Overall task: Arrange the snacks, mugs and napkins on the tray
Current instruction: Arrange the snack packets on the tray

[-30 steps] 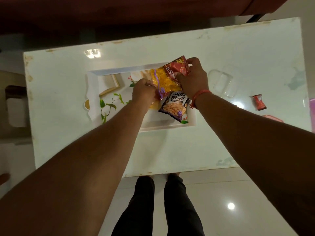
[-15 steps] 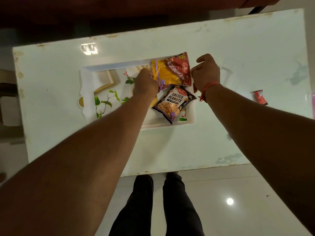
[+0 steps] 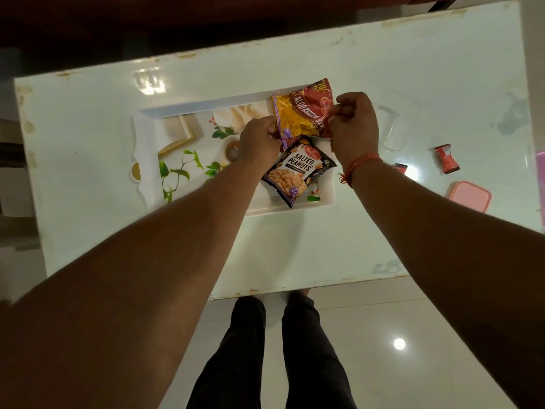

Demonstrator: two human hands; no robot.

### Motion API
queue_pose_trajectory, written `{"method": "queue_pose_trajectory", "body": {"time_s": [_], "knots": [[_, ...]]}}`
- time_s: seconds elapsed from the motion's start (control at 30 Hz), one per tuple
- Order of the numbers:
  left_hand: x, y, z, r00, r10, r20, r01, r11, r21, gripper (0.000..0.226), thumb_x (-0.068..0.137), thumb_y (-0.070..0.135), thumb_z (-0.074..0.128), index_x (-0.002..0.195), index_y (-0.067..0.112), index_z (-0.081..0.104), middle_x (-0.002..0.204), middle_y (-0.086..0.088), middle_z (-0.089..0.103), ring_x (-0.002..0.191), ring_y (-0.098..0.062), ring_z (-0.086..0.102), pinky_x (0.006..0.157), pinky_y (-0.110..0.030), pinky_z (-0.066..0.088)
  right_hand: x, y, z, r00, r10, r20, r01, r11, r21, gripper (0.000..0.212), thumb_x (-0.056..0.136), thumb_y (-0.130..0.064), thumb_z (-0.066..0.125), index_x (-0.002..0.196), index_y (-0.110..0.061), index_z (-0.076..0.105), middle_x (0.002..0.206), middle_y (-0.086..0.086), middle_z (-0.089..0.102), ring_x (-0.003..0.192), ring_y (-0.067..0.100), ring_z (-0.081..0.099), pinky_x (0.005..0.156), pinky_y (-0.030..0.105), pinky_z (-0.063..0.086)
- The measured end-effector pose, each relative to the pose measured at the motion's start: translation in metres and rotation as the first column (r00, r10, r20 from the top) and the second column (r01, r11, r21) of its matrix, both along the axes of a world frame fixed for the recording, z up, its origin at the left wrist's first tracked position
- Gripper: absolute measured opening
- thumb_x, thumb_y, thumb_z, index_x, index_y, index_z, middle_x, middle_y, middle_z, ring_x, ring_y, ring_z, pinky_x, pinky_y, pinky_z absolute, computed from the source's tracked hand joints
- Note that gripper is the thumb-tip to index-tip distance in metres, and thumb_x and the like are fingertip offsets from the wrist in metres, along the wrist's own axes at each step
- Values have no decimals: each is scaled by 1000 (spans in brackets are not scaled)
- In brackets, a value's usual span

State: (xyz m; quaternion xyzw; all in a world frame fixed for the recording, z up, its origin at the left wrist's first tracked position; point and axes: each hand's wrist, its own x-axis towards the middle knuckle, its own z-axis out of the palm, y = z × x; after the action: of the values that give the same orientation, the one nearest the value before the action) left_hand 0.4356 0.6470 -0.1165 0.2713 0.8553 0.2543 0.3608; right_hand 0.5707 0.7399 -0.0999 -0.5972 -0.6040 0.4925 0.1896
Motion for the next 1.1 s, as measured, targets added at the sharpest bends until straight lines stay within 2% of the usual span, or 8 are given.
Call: {"method": "queue_pose_trajectory", "body": {"time_s": [0.1,0.2,0.37,0.57,0.7,0.87,1.0,1.1], "knots": [[0,-3,-1,1000,-30,-5,30,999,-17,25,85,12,65,109,17,70,110,-12,64,96,-25,62,64,-23,35,1,-1,-3,997,46,66,-47,999,7,30,89,-10,60,118,-16,57,111,-5,64,95,15,64,85,32,56],[3,-4,0,995,-84,-55,82,996,-41,7,87,14,62,92,18,64,112,-13,60,96,-28,62,63,-25,40,-7,-3,-1,997,72,30,-71,997,-36,31,89,-10,61,119,-18,57,98,-6,67,89,12,66,74,18,52],[8,0,3,966,-229,-121,217,971,-103,30,93,19,54,123,16,59,122,-13,50,111,-28,54,79,-30,33,-17,-6,5,999,37,21,-39,997,73,22,89,-7,57,103,-25,57,85,-7,64,81,7,63,69,20,54],[14,-13,2,993,-73,-91,67,996,-62,32,95,22,52,125,17,57,124,-13,52,112,-29,54,84,-31,31,4,-3,-2,980,-10,198,-12,994,111,30,92,-13,60,121,-16,56,119,5,54,102,14,58,86,23,52],[17,-51,-3,968,-125,-218,114,991,-64,35,97,33,48,121,11,59,119,-18,58,120,-37,48,94,-48,45,21,-23,5,946,124,299,-192,959,210,20,94,-13,54,113,-10,60,115,10,56,93,12,50,84,28,47],[29,-74,-4,985,-114,-128,101,990,-103,39,96,45,50,109,11,63,116,-13,56,97,-31,61,83,-43,52,31,-62,2,863,342,372,-395,916,72,27,98,-33,54,111,-9,59,107,13,59,95,26,57,82,38,48],[31,-75,-6,997,49,58,-45,997,-63,24,91,28,62,109,12,66,118,-9,56,100,-23,62,89,-35,52,26,-77,6,915,257,310,-248,966,-69,30,95,-32,58,118,-12,57,108,9,68,94,25,64,79,33,51],[33,-80,-6,985,114,128,-114,993,-9,22,89,25,64,108,16,67,116,-9,61,100,-22,65,87,-42,57,25,-80,7,973,113,200,-67,973,-220,33,92,-32,63,120,-15,58,100,-1,68,89,18,67,79,30,53]]}}
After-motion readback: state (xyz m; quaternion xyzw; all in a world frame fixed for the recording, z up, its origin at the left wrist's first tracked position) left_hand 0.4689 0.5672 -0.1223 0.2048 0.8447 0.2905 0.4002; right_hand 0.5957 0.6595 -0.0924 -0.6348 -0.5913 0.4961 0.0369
